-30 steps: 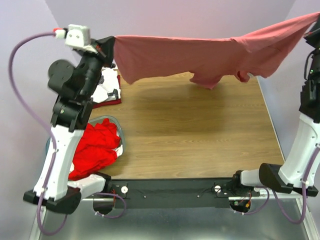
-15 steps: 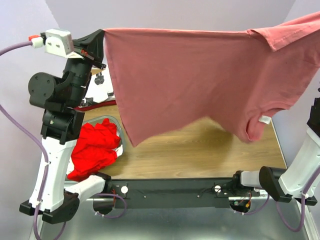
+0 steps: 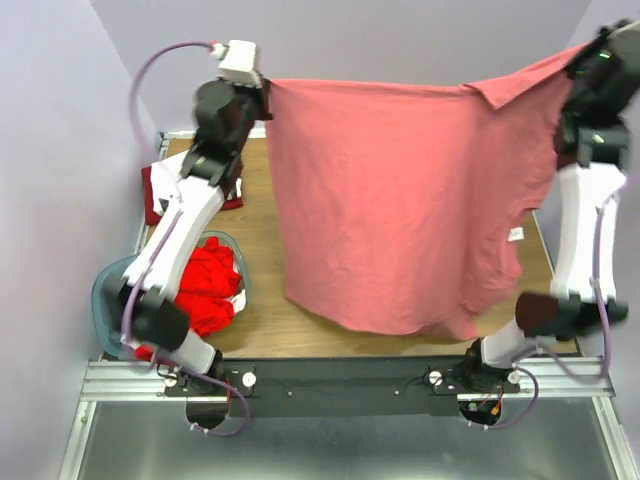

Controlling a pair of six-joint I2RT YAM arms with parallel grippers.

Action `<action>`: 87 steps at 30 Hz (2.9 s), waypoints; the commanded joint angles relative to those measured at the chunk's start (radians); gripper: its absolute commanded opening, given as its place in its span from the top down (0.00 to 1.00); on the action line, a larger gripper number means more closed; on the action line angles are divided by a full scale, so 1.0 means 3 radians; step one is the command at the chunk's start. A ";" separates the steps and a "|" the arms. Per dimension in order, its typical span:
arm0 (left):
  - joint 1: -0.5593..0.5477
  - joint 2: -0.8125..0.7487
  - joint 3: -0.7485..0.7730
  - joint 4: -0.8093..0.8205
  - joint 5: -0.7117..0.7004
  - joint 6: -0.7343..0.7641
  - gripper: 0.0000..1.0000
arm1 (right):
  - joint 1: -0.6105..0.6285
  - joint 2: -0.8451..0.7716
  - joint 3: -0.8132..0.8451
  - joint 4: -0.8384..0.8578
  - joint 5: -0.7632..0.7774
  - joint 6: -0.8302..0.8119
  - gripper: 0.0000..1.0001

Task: Fold and stack the t-shirts
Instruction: Flatten the tshirt out

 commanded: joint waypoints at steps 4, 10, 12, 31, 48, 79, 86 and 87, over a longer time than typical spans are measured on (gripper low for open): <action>0.0039 0.1722 0.1261 -0.0103 -0.0670 0.0011 0.50 | -0.0032 0.1346 0.0040 0.0243 0.0188 0.0393 0.99; 0.0013 0.2748 0.2855 -0.0993 -0.0641 -0.0255 0.02 | -0.0032 0.2090 0.0435 0.0177 -0.0317 0.0491 0.00; -0.0017 0.2449 0.2555 -0.0886 -0.0640 -0.0281 0.02 | -0.0027 0.2025 0.0298 0.0166 -0.0461 0.0511 0.00; -0.0667 0.0790 -0.0953 -0.0942 0.0028 -0.1175 0.04 | 0.0008 0.0010 -0.2791 0.0064 -0.1351 0.0741 0.00; -0.0795 0.1459 -0.1271 -0.0635 0.0530 -0.1370 0.09 | 0.0014 0.0255 -0.3646 -0.0187 -0.1417 0.0966 0.00; -0.0360 0.2713 0.0968 -0.1238 0.0689 -0.0976 0.09 | 0.0009 0.2102 -0.1294 -0.0468 -0.1698 0.0716 0.00; -0.0376 0.2273 0.0872 -0.1172 0.0618 -0.1002 0.09 | 0.0024 0.1168 -0.1812 -0.0519 -0.1714 0.0624 0.00; -0.0381 0.2202 0.0810 -0.1137 0.0607 -0.0997 0.09 | 0.0024 0.1024 -0.1936 -0.0539 -0.1704 0.0629 0.00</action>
